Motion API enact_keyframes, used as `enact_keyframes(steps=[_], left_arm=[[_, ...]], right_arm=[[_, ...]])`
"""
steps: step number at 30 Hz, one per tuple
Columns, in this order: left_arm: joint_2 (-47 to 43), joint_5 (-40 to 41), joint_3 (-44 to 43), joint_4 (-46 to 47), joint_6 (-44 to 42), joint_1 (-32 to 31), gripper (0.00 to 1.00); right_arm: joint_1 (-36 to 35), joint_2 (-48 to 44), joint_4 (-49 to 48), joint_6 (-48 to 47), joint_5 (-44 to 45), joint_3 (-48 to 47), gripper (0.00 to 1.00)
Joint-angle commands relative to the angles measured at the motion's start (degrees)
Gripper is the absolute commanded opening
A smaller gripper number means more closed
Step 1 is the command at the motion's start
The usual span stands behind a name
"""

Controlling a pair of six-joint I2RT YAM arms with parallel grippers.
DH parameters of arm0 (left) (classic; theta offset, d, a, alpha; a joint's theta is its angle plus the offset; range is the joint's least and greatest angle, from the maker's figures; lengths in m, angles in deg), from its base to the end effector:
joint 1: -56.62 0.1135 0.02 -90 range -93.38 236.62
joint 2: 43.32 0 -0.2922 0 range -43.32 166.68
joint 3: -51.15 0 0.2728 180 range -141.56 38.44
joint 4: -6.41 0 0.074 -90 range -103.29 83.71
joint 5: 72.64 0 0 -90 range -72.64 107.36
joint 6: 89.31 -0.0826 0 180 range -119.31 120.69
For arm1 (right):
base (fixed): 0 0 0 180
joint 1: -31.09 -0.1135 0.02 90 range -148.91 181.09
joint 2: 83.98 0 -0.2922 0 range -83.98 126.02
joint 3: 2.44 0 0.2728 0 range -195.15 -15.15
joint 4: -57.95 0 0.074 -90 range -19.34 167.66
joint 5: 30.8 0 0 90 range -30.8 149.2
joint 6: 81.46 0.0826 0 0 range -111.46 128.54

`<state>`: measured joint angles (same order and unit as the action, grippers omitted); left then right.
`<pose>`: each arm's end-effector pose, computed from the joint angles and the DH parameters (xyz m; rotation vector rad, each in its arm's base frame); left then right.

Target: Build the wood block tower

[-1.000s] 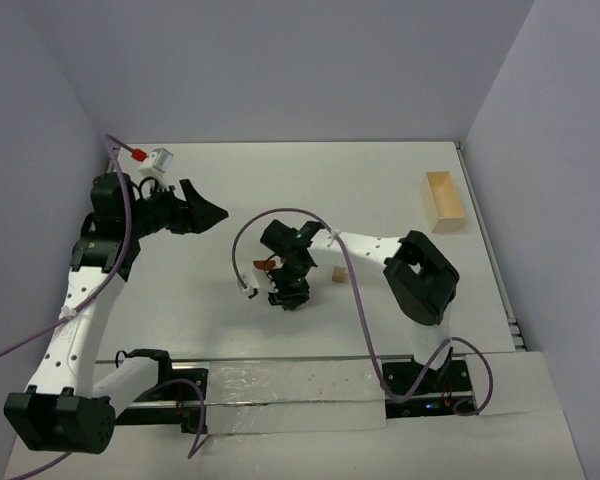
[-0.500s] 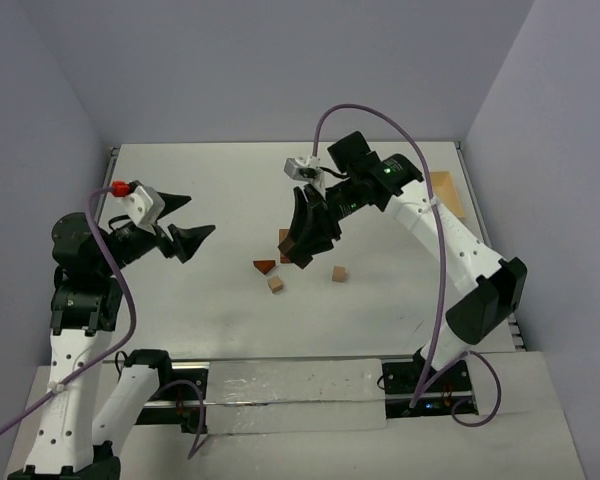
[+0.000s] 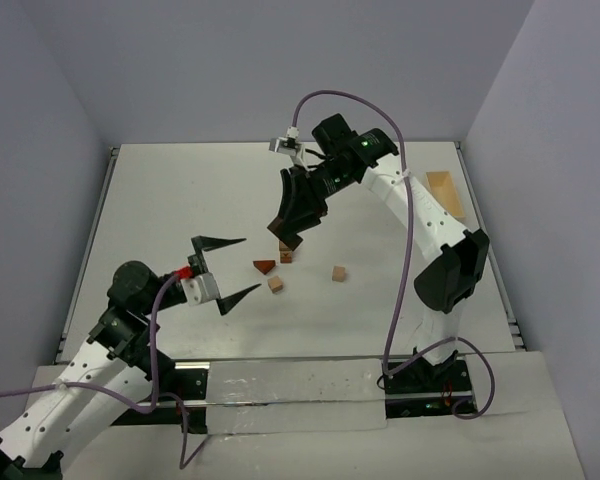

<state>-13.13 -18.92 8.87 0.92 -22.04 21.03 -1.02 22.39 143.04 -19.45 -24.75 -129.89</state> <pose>0.1129 -0.1409 0.3337 1.1464 0.9843 -0.6400 0.2893 0.2785 0.4176 -1.4212 1.5907 1.8950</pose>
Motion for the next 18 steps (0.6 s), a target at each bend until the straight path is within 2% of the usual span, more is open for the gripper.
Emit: enact_keyframes(steps=[1, 5, 11, 18], left_arm=[[0.30, 12.18, 1.40, 13.97, -1.30, -7.06, 0.99], [5.22, 25.93, 3.42, 23.95, -3.25, -14.07, 0.99], [12.00, 36.59, 5.75, 35.49, -10.83, -23.55, 0.99], [15.83, 46.11, 3.78, 36.80, -6.87, -24.97, 0.99]], right_arm=[[0.68, 3.12, -1.90, 7.71, -9.16, -3.58, 0.00], [0.68, 4.67, -4.37, 11.24, -9.13, -4.97, 0.00], [1.36, 4.90, -9.71, 19.72, -9.13, -4.27, 0.00], [1.89, 4.04, -7.46, 17.39, -9.13, -4.42, 0.00]])
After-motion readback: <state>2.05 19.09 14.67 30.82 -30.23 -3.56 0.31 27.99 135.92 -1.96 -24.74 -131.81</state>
